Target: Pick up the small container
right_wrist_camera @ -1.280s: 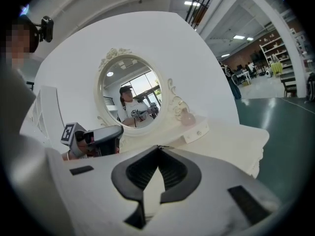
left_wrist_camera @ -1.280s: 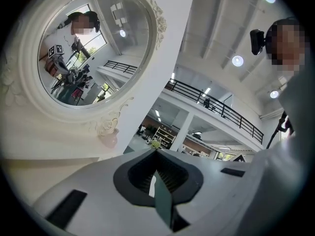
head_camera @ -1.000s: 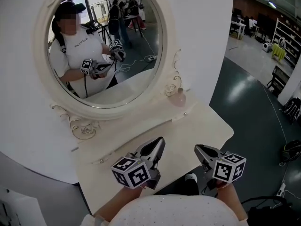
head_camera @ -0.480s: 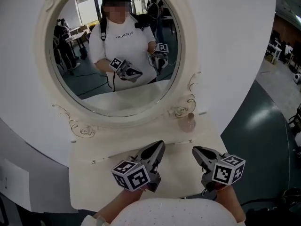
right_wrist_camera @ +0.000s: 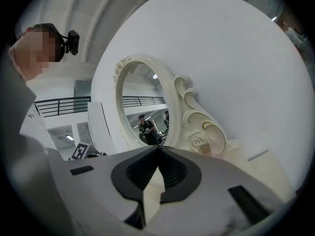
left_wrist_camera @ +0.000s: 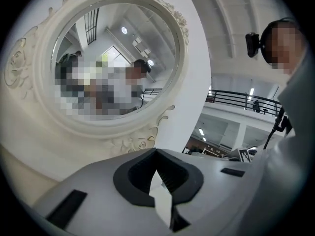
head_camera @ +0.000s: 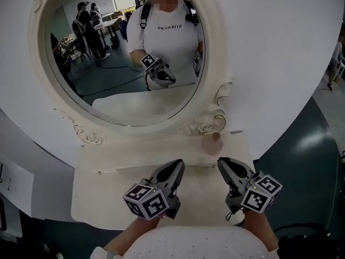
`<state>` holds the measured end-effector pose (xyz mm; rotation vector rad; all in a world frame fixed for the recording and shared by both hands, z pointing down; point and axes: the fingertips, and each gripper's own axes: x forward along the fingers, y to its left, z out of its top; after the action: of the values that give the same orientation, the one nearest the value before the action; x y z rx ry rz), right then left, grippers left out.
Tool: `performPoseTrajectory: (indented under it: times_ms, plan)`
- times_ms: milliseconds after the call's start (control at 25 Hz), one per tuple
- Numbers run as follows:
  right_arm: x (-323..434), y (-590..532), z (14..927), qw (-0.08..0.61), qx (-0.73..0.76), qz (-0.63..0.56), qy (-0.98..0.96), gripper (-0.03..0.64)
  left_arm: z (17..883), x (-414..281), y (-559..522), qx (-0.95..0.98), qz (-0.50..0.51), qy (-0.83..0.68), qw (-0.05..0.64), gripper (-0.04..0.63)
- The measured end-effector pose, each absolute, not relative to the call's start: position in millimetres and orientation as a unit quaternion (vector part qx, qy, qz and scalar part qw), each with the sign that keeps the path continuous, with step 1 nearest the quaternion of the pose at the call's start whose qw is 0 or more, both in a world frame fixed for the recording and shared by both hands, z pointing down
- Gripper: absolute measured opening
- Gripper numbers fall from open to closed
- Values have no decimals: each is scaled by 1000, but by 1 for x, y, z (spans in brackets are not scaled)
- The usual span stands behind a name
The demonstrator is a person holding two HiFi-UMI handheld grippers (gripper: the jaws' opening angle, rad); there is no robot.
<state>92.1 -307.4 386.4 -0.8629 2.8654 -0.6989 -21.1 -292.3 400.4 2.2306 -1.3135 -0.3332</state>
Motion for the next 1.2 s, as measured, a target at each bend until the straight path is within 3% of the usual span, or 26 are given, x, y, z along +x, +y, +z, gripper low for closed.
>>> performPoseTrajectory:
  times_ms: [320,600,760,1200]
  plan:
    - [93,-346,389,32,-270,-179,946,5,413,-44,-287,788,-123,-543,263,2]
    - [91,-386,409,-30,-317,-114,941,-2,432,-69,-279,754,-129,-584,271,2]
    - [90,-402,421,-36,-311,-118,942,95,447,-65,-280,749,-117,-586,285,2]
    - [85,-424,454,-53,-308,-129,941,217,468,-37,-290,759,-84,-566,309,2]
